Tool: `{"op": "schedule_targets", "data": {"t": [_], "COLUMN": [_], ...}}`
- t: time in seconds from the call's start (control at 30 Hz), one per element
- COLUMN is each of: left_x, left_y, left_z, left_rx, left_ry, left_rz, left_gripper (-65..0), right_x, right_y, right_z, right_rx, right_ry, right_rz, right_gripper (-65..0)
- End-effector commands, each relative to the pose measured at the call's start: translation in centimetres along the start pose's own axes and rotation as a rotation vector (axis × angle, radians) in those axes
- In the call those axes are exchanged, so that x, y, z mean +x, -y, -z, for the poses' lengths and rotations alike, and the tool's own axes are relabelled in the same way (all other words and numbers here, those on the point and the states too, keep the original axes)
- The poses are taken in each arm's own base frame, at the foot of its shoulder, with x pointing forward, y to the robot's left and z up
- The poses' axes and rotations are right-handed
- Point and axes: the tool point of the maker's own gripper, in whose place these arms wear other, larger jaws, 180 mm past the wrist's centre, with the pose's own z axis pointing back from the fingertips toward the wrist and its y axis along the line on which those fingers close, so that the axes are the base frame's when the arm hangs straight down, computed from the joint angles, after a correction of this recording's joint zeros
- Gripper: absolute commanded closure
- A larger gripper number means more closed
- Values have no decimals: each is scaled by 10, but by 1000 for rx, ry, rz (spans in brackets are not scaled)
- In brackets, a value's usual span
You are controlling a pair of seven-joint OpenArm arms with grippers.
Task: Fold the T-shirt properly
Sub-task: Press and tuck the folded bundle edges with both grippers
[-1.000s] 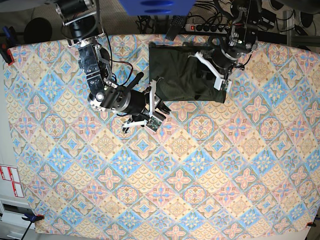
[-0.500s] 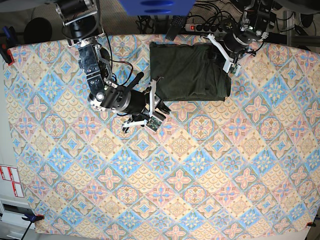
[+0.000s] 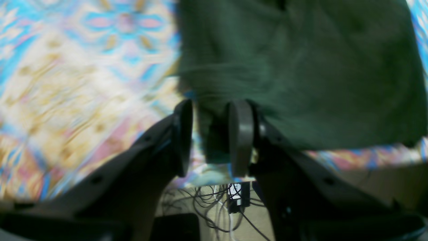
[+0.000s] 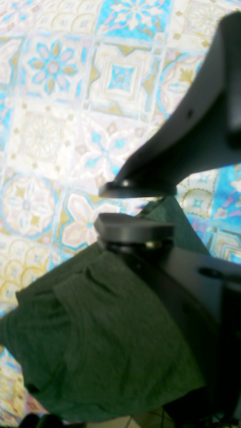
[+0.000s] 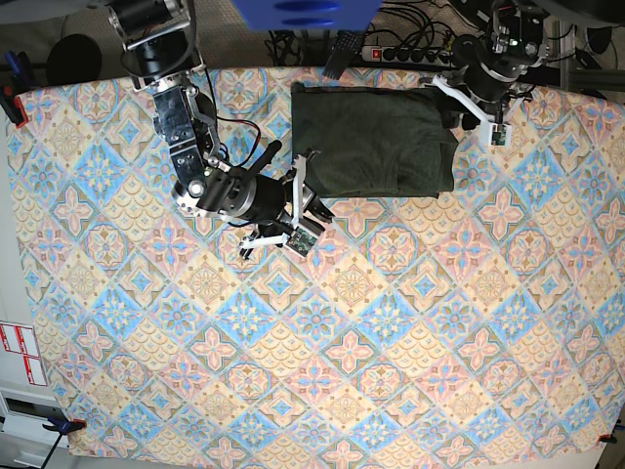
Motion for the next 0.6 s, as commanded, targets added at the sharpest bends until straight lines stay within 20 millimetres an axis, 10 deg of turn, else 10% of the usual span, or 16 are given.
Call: {"op": "schedule_targets", "data": {"t": [0.0, 0.17, 0.57], "left_x": [19, 34, -13], "left_y": [0, 3, 21], "left_z": [0, 6, -2], "left_rx": [-4, -3, -52], "left_ry": [57, 96, -18], "left_rz": [7, -8, -8], "left_gripper": [-167, -167, -167], "right_x": [19, 19, -15], "right_y": [5, 5, -38], "right_z": [-3, -3, 42], "right_rx": [-4, -3, 176], "right_ry": [63, 59, -88], "right_rz": [-11, -13, -58], "right_gripper": [-113, -113, -88]}}
